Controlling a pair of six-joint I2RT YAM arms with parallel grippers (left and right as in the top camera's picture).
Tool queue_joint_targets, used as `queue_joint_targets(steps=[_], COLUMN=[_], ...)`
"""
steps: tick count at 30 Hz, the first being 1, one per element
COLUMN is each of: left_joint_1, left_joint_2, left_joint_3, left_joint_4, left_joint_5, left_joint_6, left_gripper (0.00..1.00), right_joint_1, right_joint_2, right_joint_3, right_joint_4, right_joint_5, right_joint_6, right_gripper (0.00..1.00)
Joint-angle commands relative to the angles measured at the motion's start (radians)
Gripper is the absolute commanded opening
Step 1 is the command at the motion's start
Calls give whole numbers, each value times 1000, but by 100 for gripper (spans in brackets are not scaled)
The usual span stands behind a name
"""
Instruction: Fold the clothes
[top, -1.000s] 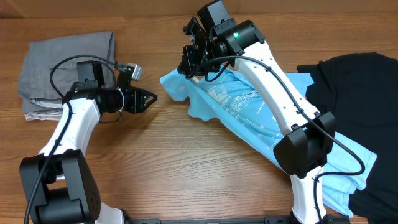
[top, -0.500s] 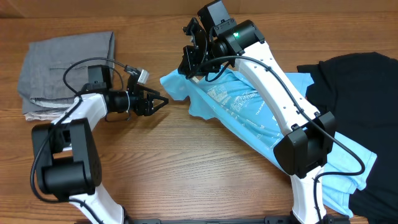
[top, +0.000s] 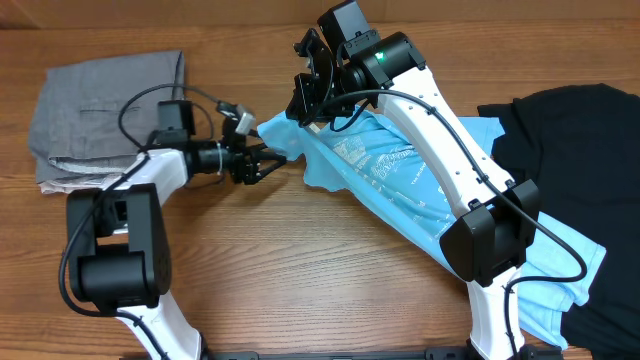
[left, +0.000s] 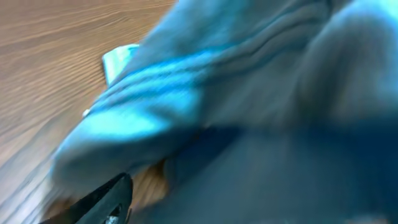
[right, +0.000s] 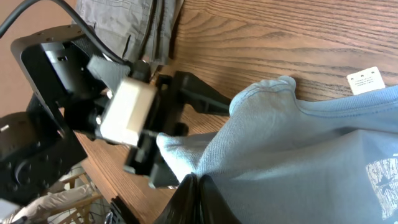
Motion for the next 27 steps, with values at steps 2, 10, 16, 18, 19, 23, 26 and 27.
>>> queue_joint_targets(steps=[2, 10, 16, 18, 19, 23, 26, 27], left_joint_1=[-35, -11, 10, 12, 13, 13, 16, 20], left_joint_2=[14, 14, 14, 14, 14, 13, 10, 7], left_joint_3=[8, 8, 8, 8, 8, 8, 8, 8], left_joint_4=[32, -6, -55, -66, -69, -79, -86, -95], left_joint_5=[-45, -43, -43, -43, -43, -31, -16, -11], left_joint_6=[-23, -113, -112, -112, -112, -118, -151, -155], left_gripper=[63, 24, 12, 6, 4, 4, 4, 4], right_joint_1=[2, 0, 0, 0, -1, 0, 0, 0], right_joint_2=[-8, -8, -8, -8, -8, -8, -8, -8], right_joint_3=[28, 28, 28, 28, 28, 28, 28, 28], right_joint_4=[10, 6, 6, 6, 7, 7, 22, 32], right_joint_5=[-17, -17, -17, -17, -16, 3, 14, 14], right_joint_6=[-3, -3, -2, -2, -2, -2, -3, -3], right_gripper=[6, 6, 6, 6, 6, 7, 42, 57])
